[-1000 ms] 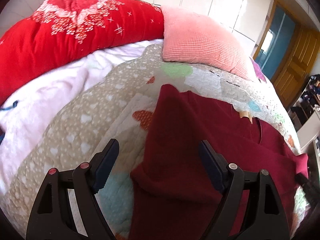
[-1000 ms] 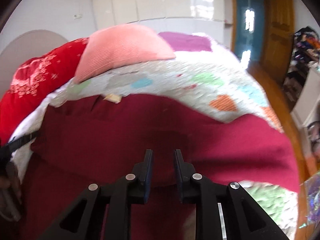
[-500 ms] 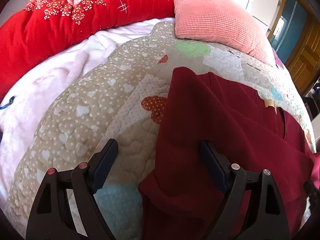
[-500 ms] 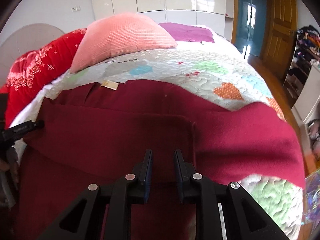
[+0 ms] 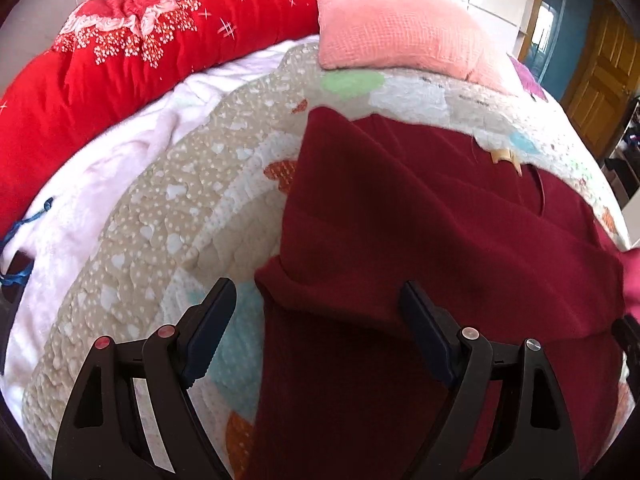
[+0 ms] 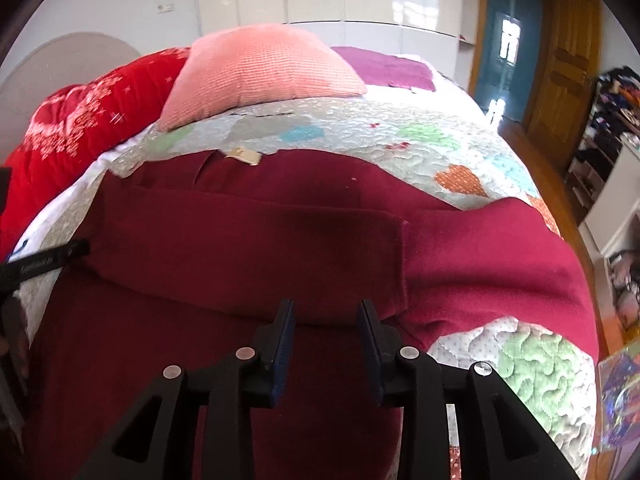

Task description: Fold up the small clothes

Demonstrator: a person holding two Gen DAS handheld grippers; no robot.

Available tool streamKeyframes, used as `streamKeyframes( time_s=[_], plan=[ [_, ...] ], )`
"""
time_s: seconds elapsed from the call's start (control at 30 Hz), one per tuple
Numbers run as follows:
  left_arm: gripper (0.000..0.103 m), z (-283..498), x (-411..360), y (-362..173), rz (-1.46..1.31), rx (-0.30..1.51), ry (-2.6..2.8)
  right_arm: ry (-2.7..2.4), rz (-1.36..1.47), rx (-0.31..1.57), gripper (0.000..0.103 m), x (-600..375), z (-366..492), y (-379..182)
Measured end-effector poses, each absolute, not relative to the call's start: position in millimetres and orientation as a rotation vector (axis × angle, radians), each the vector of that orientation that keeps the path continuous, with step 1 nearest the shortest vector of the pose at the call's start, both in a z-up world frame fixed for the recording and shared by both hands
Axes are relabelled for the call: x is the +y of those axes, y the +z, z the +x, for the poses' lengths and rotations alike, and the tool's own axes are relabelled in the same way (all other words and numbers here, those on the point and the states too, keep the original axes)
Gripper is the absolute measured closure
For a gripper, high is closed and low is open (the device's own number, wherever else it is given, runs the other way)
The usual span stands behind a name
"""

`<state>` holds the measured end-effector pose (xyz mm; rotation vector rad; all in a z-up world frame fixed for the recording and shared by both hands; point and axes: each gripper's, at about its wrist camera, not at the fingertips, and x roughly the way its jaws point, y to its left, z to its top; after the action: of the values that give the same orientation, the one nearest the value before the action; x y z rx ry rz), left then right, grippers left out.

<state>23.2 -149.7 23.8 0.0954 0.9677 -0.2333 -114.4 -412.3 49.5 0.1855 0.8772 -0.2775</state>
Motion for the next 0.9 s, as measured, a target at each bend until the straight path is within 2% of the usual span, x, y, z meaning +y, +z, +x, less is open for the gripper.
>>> streamKeyframes(
  time_s=[0.07, 0.13, 0.27, 0.53, 0.7, 0.83, 0.9],
  plan=[
    [0.018, 24.5, -149.2, 13.1, 0.086, 1.018, -0.237, -0.318, 0.208, 0.870, 0.060, -419.6, -111.7, 39.9],
    [0.018, 20.3, -143.6, 16.8, 0.043, 1.030, -0.239, -0.305, 0.255, 0.920, 0.059, -424.8, -107.9, 26.0],
    [0.018, 4.0, -146.8, 31.5, 0.035, 1.011, -0.265, -0.263, 0.316, 0.891, 0.059, -427.1, -128.5, 41.4],
    [0.018, -32.3, -205.4, 46.4, 0.079, 0.962, -0.421, -0.389, 0.470, 0.814, 0.055, -479.0, -200.7, 49.0],
    [0.018, -42.8, -232.8, 32.7, 0.132, 0.994, -0.461, -0.531, 0.642, 0.756, 0.043, -538.1, -242.8, 40.2],
    [0.018, -44.4, -236.9, 24.7, 0.173, 0.999, -0.449, -0.589, 0.811, 0.722, 0.043, -590.9, -272.5, 26.0],
    [0.018, -42.1, -235.5, 22.8, 0.165, 1.002, -0.436, -0.642, 0.880, 0.693, 0.037, -616.3, -289.8, 19.1]
  ],
)
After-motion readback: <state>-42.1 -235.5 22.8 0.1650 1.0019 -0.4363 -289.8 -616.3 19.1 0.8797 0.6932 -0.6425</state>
